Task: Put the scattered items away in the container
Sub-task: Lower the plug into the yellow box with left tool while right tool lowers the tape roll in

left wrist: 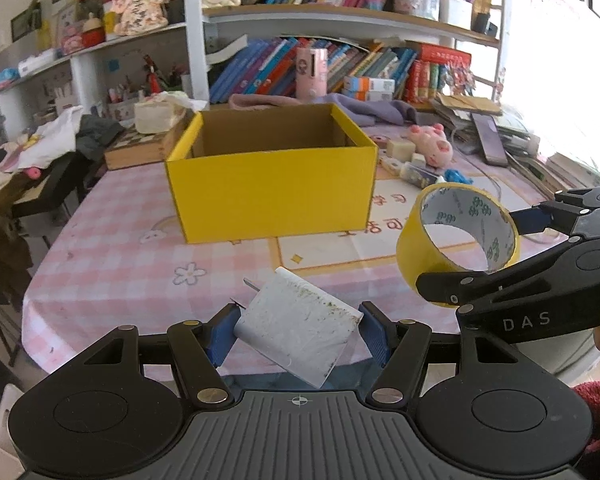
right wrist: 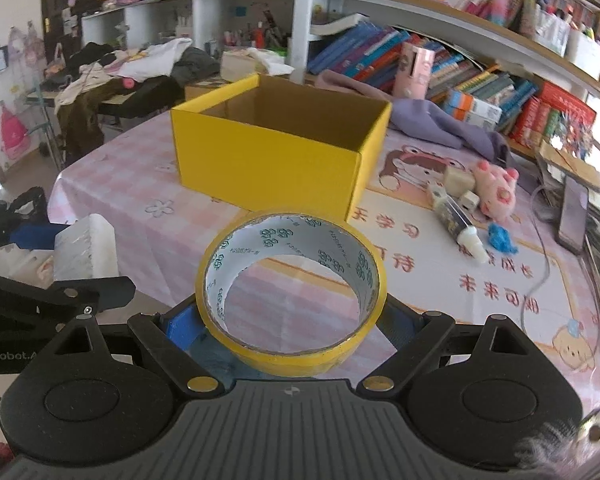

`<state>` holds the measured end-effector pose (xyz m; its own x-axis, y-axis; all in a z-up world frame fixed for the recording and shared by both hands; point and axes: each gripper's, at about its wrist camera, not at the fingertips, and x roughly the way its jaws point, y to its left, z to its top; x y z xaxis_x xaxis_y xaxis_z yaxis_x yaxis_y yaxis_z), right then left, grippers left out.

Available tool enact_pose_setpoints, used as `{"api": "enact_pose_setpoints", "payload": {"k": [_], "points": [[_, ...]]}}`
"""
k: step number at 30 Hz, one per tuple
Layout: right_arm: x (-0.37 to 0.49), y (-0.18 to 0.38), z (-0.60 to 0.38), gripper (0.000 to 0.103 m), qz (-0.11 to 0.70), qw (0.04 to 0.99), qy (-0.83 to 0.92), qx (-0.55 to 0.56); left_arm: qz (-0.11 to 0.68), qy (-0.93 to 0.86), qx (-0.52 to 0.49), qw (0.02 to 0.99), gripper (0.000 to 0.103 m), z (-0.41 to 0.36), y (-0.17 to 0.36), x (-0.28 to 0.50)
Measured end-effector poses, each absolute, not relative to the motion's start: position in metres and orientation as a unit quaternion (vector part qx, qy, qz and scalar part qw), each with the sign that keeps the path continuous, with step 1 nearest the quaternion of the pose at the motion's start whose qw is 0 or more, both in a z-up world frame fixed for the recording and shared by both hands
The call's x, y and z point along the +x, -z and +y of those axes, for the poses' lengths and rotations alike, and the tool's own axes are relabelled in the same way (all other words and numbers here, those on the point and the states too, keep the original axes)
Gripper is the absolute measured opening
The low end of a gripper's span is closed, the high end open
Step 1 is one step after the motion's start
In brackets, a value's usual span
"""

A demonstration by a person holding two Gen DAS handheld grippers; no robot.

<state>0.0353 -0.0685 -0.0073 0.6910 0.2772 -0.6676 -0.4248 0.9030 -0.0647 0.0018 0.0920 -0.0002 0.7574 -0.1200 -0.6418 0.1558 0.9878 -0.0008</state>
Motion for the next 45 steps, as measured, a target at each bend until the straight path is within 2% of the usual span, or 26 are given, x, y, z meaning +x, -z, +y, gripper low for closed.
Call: {"api": "enact_pose_setpoints", "payload": {"k": [8, 16, 23, 32, 37, 45], "points": [[0.046, -0.004, -0.058, 0.09, 0.322, 0.917, -0.204, -0.118, 0.326, 0.058, 0.011, 0.944, 0.065, 0.103, -0.008, 0.011], [0.067, -0.026, -0.054, 0.09, 0.262, 0.934, -0.206, -0.126, 0.281, 0.042, 0.0, 0.959, 0.065, 0.11, -0.03, 0.034], [0.118, -0.045, -0.047, 0.09, 0.219, 0.939, -0.219, -0.149, 0.258, 0.037, -0.003, 0.966, 0.065, 0.116, -0.048, 0.085], [0.197, -0.049, -0.038, 0.09, 0.205, 0.932, -0.232, -0.186, 0.242, 0.038, 0.005, 0.97, 0.065, 0.115, -0.065, 0.16], [0.236, -0.043, -0.029, 0.09, 0.207, 0.918, -0.255, -0.223, 0.267, 0.038, 0.02, 0.963, 0.065, 0.111, -0.062, 0.208], [0.3, -0.011, 0.001, 0.09, 0.256, 0.862, -0.314, -0.303, 0.352, 0.052, 0.042, 0.933, 0.065, 0.105, -0.027, 0.283]]}}
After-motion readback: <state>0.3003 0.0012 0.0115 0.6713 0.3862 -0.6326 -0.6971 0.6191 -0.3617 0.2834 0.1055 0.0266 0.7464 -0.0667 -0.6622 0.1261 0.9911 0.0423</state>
